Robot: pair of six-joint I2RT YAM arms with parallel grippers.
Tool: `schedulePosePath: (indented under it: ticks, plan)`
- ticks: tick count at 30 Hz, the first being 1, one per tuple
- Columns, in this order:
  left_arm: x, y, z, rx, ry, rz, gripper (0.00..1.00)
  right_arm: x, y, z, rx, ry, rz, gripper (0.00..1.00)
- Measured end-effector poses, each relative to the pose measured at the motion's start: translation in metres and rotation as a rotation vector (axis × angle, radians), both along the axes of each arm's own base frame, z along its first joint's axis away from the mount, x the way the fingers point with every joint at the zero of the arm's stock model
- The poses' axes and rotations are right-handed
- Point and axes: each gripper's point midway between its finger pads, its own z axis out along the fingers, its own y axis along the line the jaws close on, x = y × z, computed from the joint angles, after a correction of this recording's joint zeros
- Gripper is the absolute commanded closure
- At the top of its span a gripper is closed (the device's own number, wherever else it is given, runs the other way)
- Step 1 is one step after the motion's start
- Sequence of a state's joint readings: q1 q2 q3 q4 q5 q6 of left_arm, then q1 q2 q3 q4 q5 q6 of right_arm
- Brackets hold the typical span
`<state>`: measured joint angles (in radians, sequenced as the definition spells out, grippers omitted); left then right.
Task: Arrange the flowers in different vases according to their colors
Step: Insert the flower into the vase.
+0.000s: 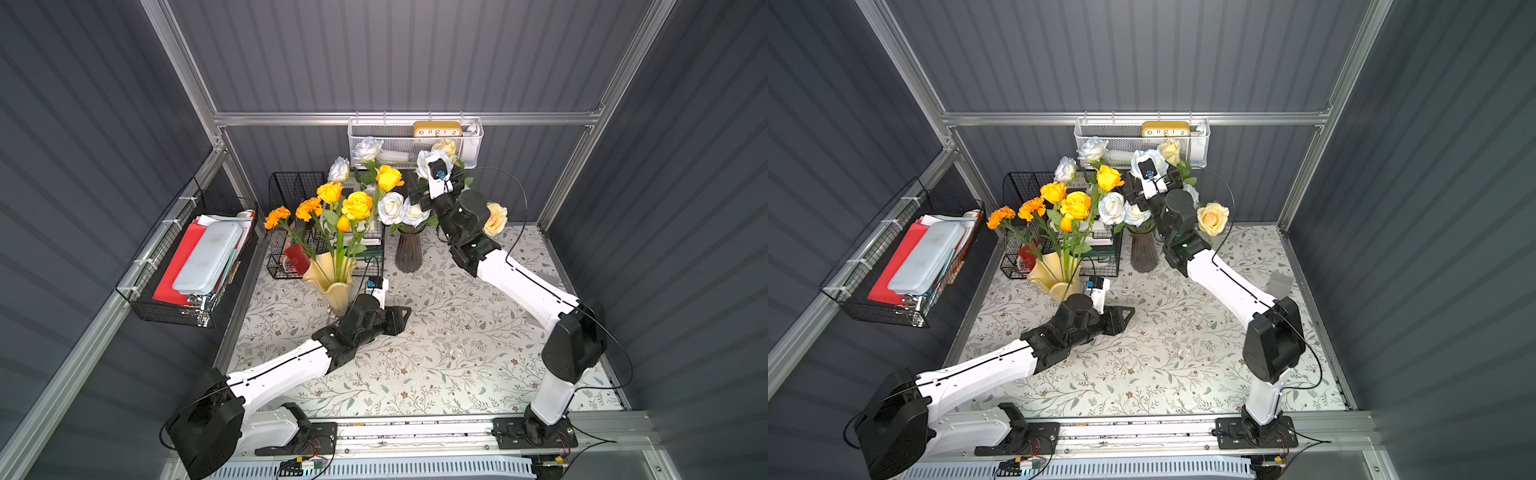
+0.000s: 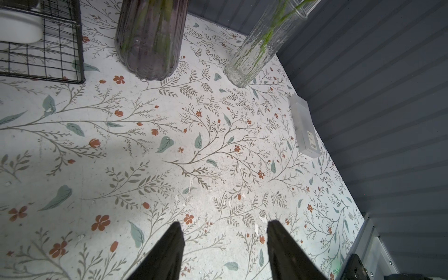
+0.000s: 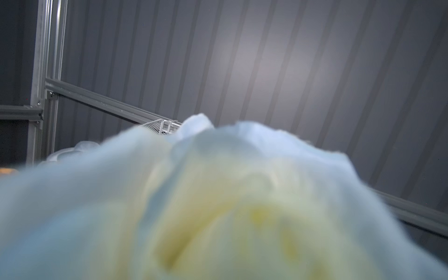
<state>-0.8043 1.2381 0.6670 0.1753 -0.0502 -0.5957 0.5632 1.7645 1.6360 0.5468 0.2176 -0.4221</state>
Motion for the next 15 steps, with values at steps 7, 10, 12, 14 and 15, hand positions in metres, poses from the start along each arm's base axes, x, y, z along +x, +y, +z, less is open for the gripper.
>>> schedulePosePath:
  ticks: [7,10,12,14,15]
  plan:
    - [0.001,0.0,0.0,0.011,0.009,0.003,0.37,-0.049,-0.03,0.027,0.023,0.037,0.011,0.01]
    - [0.001,-0.001,0.003,0.008,0.004,0.003,0.36,-0.067,-0.041,0.02,0.027,0.098,0.024,0.01]
    - [0.002,0.0,0.004,0.009,0.001,0.006,0.35,-0.076,-0.046,0.008,0.028,0.152,0.034,0.01]
    - [0.003,0.001,0.005,0.011,-0.004,0.013,0.29,-0.086,-0.051,-0.009,0.03,0.215,0.045,0.01]
    - [0.003,0.002,0.007,0.01,-0.008,0.018,0.24,-0.092,-0.054,-0.021,0.032,0.253,0.051,0.01]
